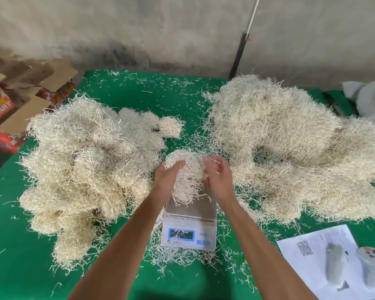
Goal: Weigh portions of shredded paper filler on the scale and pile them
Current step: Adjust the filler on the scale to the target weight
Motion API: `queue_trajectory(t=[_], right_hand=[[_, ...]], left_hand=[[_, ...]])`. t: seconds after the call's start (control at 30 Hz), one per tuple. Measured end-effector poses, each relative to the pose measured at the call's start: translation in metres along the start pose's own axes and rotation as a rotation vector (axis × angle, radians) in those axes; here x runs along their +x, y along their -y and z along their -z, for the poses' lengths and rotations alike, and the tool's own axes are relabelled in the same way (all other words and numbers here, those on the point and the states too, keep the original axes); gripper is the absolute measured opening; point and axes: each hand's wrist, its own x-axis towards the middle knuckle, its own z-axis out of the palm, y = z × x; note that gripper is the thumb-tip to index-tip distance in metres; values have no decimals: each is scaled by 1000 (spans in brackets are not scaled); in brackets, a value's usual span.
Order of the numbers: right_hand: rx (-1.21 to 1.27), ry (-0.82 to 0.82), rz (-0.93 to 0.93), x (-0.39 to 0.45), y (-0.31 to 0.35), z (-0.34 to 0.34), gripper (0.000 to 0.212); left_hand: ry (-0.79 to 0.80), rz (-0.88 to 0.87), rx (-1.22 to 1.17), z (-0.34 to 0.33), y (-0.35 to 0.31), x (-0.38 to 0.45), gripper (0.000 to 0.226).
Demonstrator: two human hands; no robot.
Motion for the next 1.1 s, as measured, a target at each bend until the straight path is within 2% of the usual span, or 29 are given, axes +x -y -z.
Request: queue_trajectory(t=[0.03, 0.1, 0.13, 0.23, 0.3, 0.33, 0.4, 0.43, 0.47, 0.57, 0.7, 0.8, 0.93, 1.0, 1.1], right_hand=[[-139, 37, 27, 7, 6, 2, 44], [-284, 116, 39, 20, 16, 8, 28], [-232, 78, 11, 28, 23, 16, 22], [-63, -160, -25, 50, 36, 45, 24], [53, -174, -3, 54, 38, 42, 21], [22, -102, 5, 52, 39, 33, 27], [-204, 151, -58, 46, 34, 15, 67], [-282, 213, -97, 45, 31, 12, 81], [-303, 211, -95, 47, 32, 12, 82], [-222, 69, -60, 66, 41, 29, 56], [47, -83, -163, 93, 45, 55, 58], [91, -124, -191, 101, 36, 61, 45], [57, -136, -209, 115, 38, 68, 46], [29, -153, -218, 127, 40, 76, 35], [148, -295, -288, 145, 42, 88, 24]], left_hand=[[12, -14, 10, -2, -4, -1, 121], [54, -17, -13, -3, -10, -3, 128], [81, 5, -40, -1, -14, -4, 131], [89, 39, -79, 6, -20, 1, 127], [59, 40, -93, 8, -24, 5, 125], [64, 41, -86, 6, -26, 5, 126], [125, 28, -52, 0, -31, 2, 130], [149, 27, -45, -3, -34, 1, 133], [155, 24, -39, -3, -37, 0, 134], [102, 1, 3, 4, -42, 4, 124], [67, 17, 27, 10, -47, 10, 117], [82, 16, 62, 2, -49, 8, 109], [98, -2, 93, -8, -51, 4, 109], [110, -17, 133, -13, -54, 0, 107], [125, 21, 64, -21, -58, -6, 91]])
